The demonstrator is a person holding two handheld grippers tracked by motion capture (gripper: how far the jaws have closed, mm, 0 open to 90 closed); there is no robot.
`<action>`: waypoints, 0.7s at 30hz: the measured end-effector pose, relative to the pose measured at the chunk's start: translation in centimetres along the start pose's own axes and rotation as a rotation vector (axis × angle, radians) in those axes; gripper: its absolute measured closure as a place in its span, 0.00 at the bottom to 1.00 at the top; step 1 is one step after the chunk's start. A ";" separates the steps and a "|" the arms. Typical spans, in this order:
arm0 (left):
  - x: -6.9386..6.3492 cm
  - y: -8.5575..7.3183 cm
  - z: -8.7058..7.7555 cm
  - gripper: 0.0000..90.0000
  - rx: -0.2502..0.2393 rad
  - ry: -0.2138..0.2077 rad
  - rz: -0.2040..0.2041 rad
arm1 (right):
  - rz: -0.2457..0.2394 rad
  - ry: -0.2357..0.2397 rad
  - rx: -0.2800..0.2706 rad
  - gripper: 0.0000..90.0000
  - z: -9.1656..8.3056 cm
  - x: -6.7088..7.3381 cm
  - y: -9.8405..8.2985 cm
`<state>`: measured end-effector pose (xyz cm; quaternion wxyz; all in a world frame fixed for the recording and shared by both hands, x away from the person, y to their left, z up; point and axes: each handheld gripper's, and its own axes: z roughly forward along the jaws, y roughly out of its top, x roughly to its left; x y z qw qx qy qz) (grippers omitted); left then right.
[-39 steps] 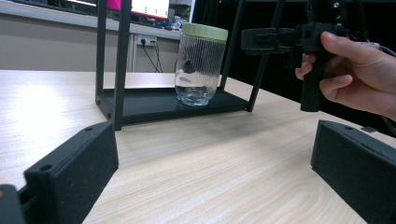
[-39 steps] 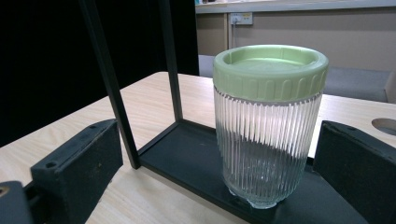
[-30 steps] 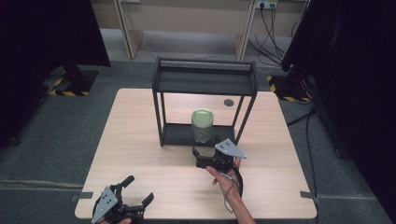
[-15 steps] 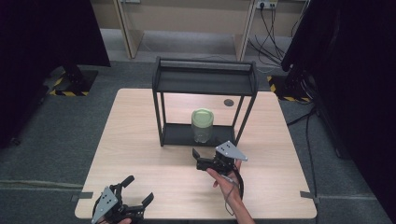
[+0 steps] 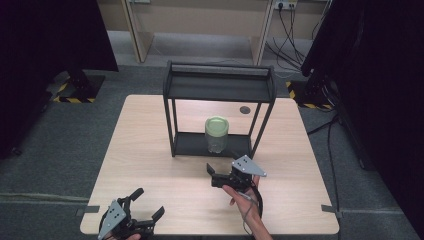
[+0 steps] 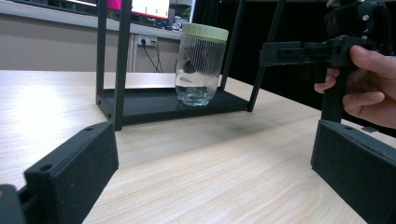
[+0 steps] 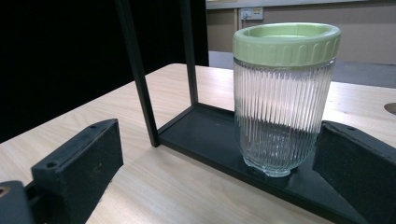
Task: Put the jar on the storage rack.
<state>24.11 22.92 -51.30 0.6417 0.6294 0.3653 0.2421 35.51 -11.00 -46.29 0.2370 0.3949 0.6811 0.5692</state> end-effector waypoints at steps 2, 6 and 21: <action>0.0 0.0 0.0 0.00 0.000 0.000 0.002 | -0.003 0.003 0.000 0.02 -0.2 0.1 -0.1; 0.0 0.0 0.0 0.00 0.000 0.000 0.002 | -0.006 0.007 -0.002 0.02 -0.5 0.3 -0.1; 0.0 0.0 0.0 0.00 0.001 0.001 0.004 | -0.004 0.021 0.001 0.02 -1.4 0.8 -0.6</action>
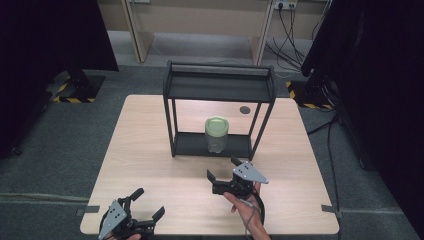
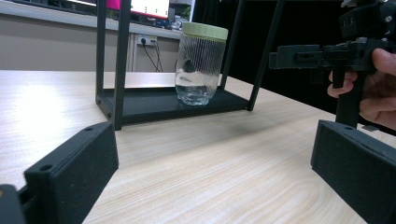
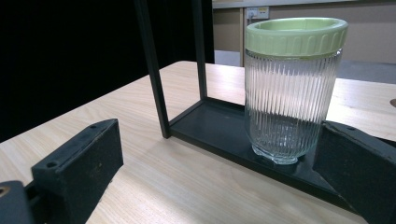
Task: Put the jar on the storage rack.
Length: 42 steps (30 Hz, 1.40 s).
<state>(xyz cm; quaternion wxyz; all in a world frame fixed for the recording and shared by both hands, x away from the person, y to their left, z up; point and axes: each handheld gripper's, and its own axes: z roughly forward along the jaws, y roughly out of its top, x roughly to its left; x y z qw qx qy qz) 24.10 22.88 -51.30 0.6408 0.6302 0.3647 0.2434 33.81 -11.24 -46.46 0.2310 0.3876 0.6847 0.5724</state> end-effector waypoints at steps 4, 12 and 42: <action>0.0 0.0 0.0 0.00 -0.001 -0.001 0.000 | 0.000 0.008 -0.001 0.02 -0.1 0.3 0.0; 0.0 0.0 0.0 0.00 -0.001 -0.001 0.001 | -0.006 0.019 0.009 0.02 -0.4 0.5 -0.5; 0.0 0.0 0.0 0.00 0.001 0.002 -0.001 | -0.005 0.024 0.011 0.02 -2.6 0.0 -1.9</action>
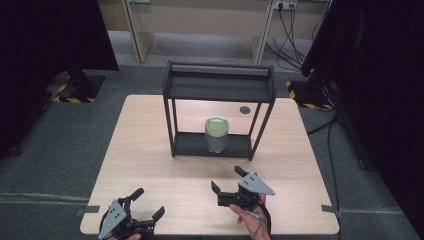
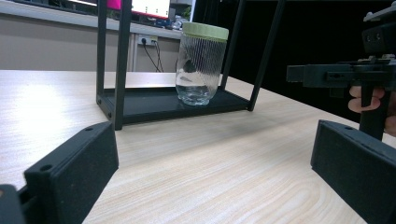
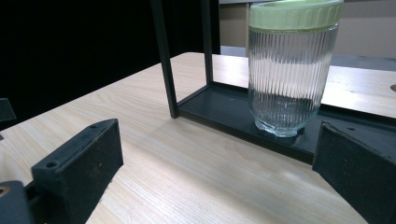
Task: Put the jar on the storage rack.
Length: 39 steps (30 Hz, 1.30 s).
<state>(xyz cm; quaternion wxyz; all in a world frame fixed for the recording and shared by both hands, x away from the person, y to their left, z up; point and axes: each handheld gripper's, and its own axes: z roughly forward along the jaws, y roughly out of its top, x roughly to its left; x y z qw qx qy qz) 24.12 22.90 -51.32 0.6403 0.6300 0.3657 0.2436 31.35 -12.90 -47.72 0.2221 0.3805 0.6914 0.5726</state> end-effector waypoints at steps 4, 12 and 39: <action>0.0 0.0 0.0 0.00 0.000 0.000 0.000 | 0.000 0.002 -0.001 0.02 -0.3 0.0 -0.1; 0.0 0.0 0.0 0.00 0.000 -0.001 0.000 | 0.004 0.000 -0.004 0.02 -0.9 0.0 -0.3; 0.0 0.0 0.0 0.00 0.000 0.000 0.003 | 0.016 -0.001 -0.016 0.02 -2.5 0.1 -0.6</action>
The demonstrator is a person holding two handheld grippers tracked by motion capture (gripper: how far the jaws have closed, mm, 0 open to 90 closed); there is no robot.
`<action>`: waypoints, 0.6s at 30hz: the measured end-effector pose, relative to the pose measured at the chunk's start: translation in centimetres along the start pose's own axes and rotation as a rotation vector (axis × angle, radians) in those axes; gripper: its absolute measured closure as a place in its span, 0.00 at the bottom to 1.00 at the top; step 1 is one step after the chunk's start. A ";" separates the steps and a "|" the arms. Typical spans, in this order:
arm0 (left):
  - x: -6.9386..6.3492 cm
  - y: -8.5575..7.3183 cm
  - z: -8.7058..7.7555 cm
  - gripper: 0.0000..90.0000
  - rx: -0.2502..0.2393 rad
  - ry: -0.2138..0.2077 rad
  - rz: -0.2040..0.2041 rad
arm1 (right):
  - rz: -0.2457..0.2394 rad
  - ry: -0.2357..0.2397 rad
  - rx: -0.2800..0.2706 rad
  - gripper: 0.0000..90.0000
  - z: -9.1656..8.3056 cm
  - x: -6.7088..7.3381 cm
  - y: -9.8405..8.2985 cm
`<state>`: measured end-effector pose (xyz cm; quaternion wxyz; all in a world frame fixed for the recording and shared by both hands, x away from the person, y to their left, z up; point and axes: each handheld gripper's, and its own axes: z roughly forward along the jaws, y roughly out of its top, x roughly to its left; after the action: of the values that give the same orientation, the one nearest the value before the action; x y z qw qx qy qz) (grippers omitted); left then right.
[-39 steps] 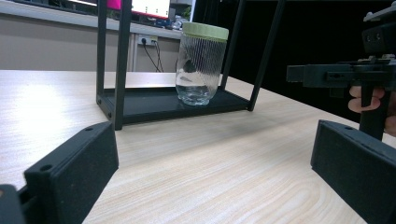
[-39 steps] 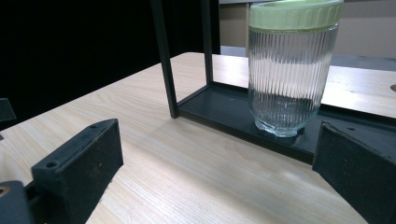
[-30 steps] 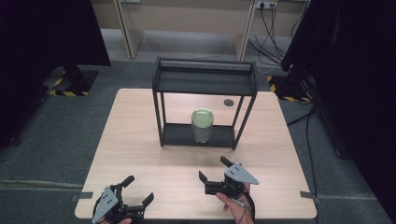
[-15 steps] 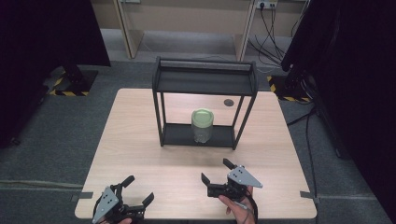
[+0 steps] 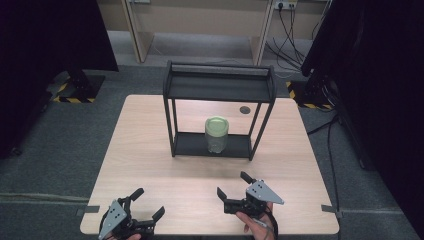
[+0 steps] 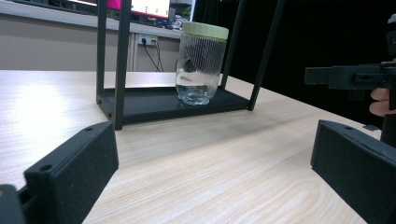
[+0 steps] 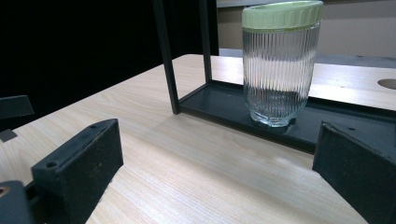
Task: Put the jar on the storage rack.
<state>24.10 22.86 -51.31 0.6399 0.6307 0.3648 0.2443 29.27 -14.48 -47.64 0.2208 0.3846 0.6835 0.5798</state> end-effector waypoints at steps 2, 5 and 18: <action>0.0 0.0 0.0 0.00 0.000 0.000 -0.001 | -0.001 0.000 0.000 0.02 -0.1 0.0 0.0; 0.0 0.0 0.0 0.00 0.000 0.000 0.000 | 0.003 -0.004 0.000 0.02 -0.3 0.0 -0.2; 0.0 0.0 0.0 0.00 0.000 0.000 -0.002 | 0.019 -0.014 0.003 0.02 -0.9 -0.3 -0.6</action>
<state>24.12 22.88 -51.32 0.6400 0.6304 0.3655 0.2438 28.57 -15.30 -48.08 0.2194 0.3954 0.6792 0.5781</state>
